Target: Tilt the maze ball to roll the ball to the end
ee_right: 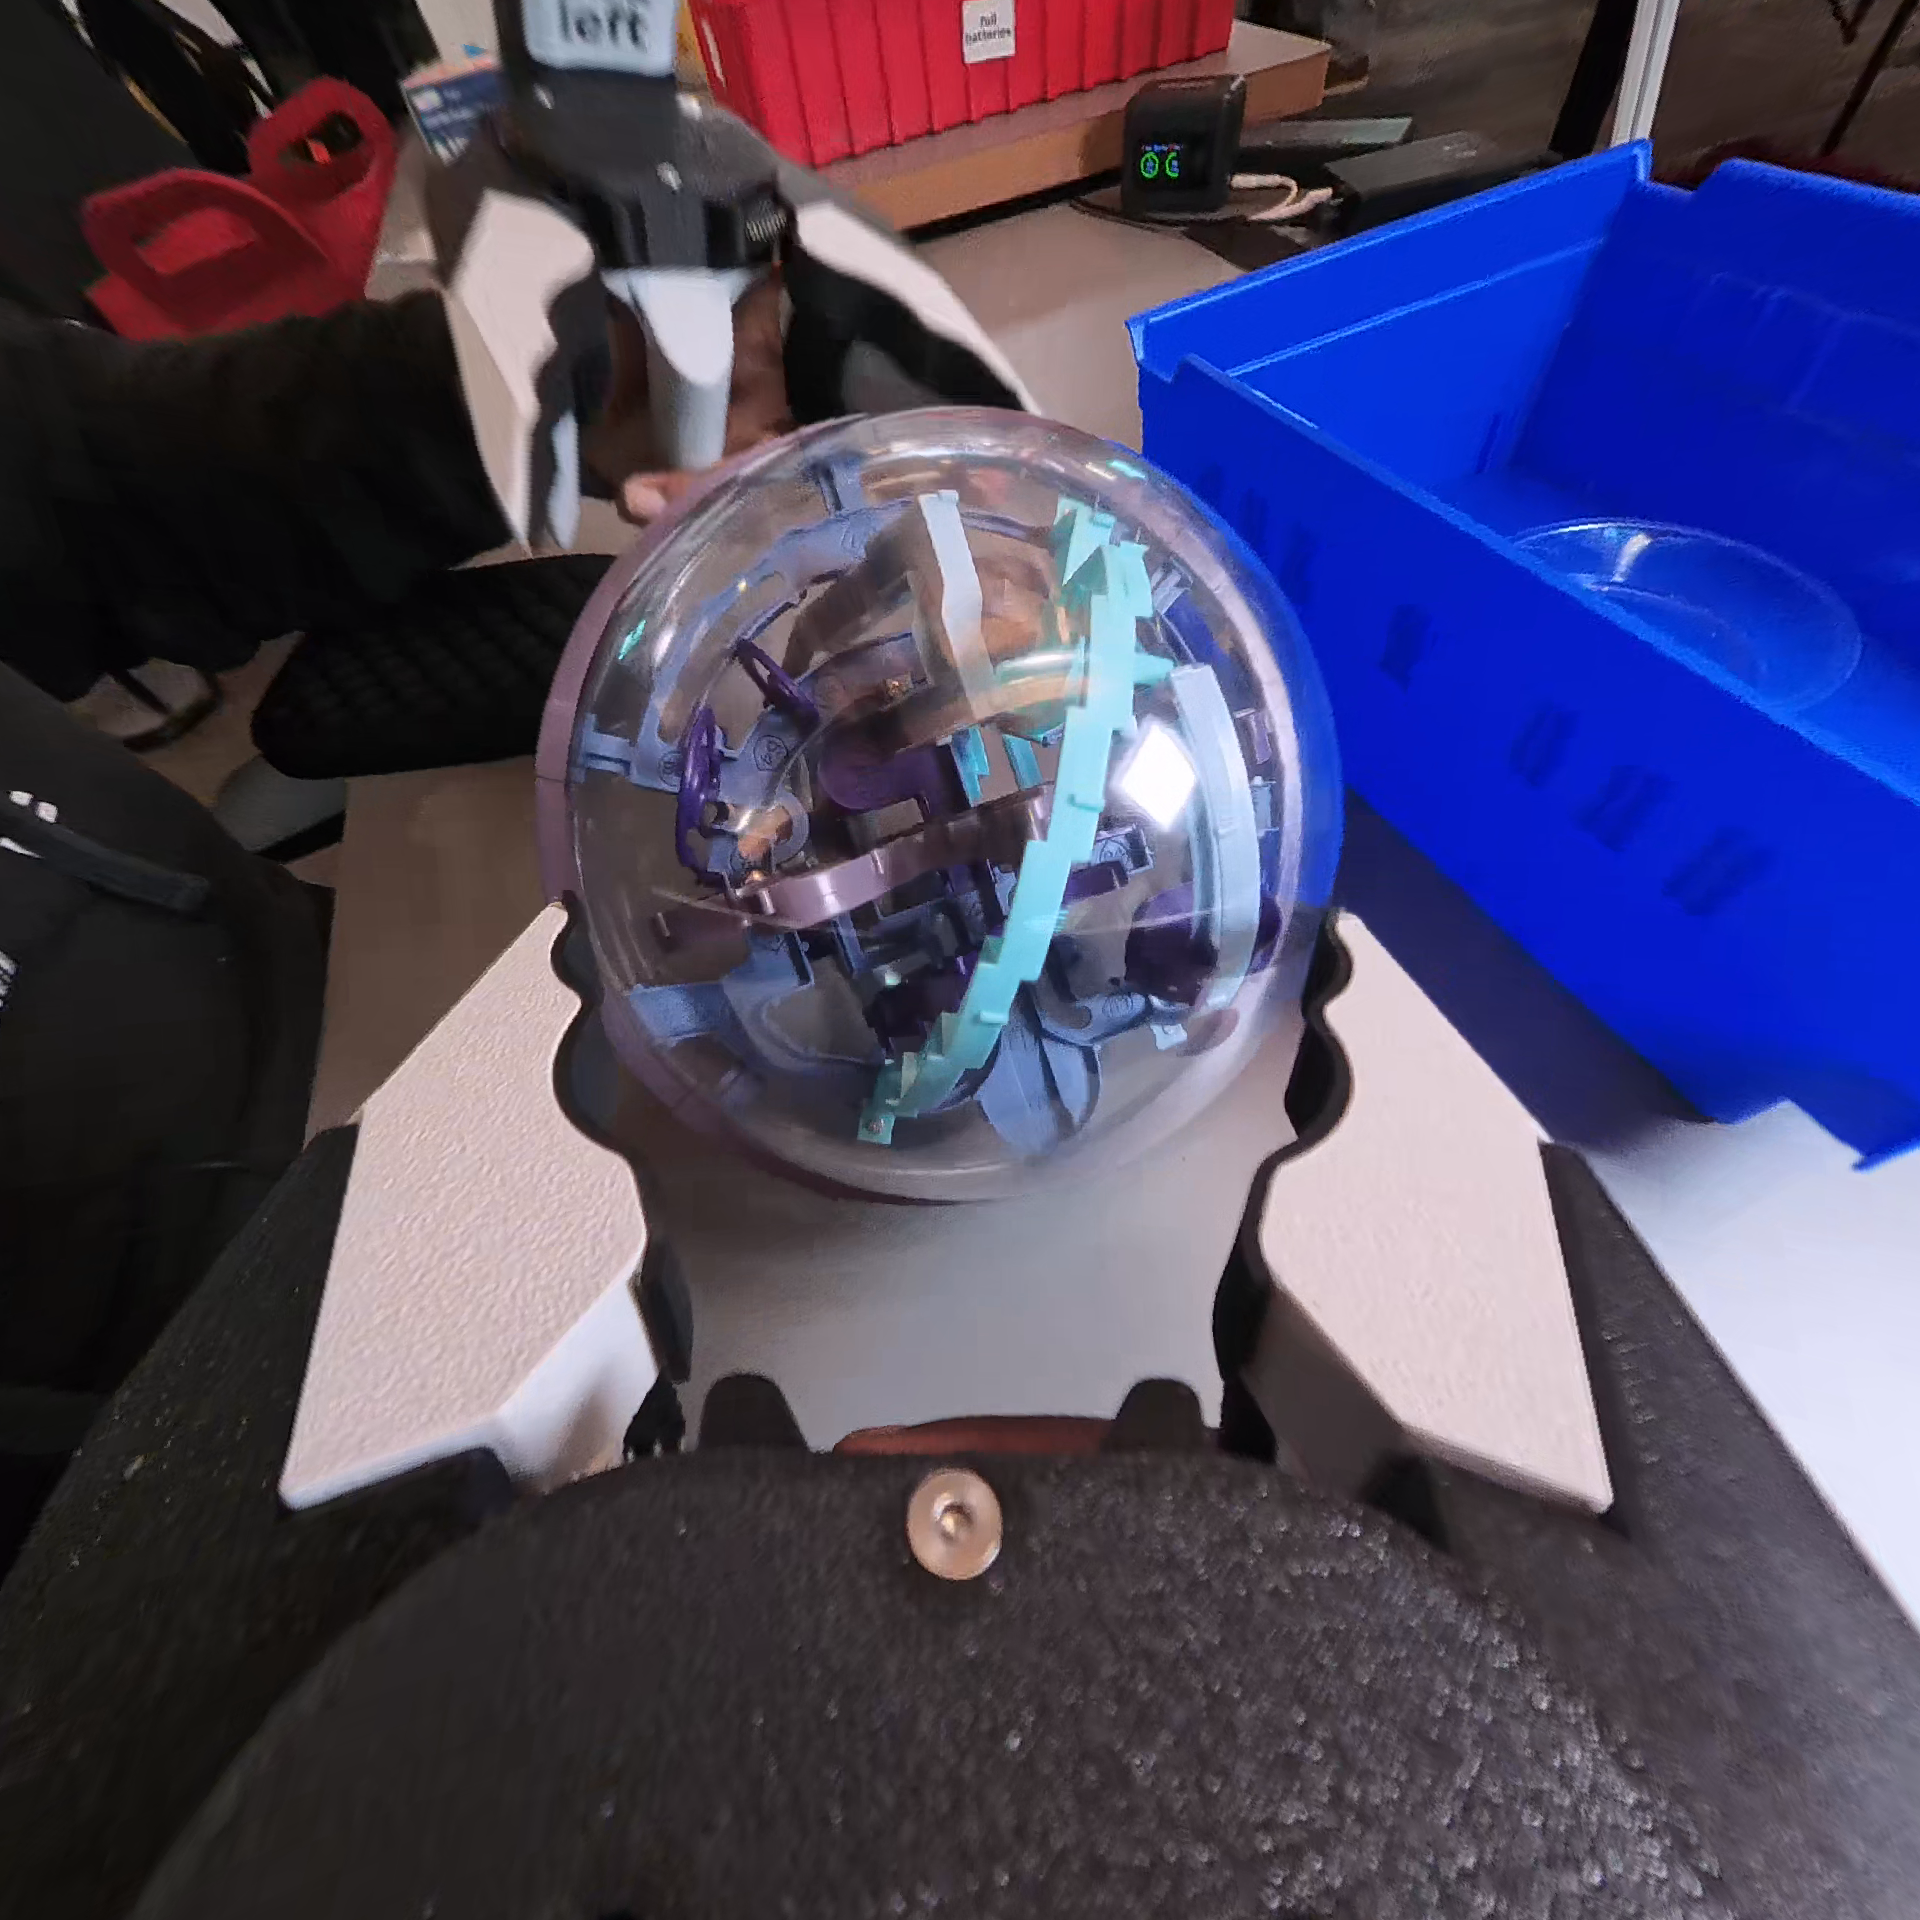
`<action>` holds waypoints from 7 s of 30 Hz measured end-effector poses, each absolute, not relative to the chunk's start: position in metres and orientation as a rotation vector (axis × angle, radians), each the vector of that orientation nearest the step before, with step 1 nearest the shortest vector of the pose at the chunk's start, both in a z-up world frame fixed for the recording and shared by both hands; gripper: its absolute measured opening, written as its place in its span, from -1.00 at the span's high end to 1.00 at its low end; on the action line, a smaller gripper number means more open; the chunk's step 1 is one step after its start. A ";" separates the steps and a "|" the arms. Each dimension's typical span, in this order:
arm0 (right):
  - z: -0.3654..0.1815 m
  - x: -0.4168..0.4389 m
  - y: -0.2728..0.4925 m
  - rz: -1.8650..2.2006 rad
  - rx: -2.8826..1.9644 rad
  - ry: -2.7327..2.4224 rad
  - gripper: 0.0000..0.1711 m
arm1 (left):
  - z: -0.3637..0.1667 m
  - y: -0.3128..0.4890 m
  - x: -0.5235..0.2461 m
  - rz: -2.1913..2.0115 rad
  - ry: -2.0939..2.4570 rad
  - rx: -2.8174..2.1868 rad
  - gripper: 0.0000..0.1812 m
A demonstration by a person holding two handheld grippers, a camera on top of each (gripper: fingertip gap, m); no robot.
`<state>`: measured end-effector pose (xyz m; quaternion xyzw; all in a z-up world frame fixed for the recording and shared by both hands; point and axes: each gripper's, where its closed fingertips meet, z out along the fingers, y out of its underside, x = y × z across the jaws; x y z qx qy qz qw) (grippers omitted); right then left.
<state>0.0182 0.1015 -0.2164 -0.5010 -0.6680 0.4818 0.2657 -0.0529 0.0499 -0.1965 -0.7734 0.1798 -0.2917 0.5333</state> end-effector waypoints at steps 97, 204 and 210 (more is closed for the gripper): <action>-0.218 0.056 0.096 1.461 -1.266 -1.819 -0.41 | -0.227 0.051 -0.015 -0.810 0.557 -1.845 -0.59; -0.279 -0.002 0.097 1.185 -1.264 -1.978 0.64 | -0.189 0.074 -0.056 -0.517 0.353 -1.792 -0.49; -0.281 -0.003 0.103 1.179 -1.302 -1.956 0.79 | -0.187 0.075 -0.055 -0.505 0.322 -1.815 -0.48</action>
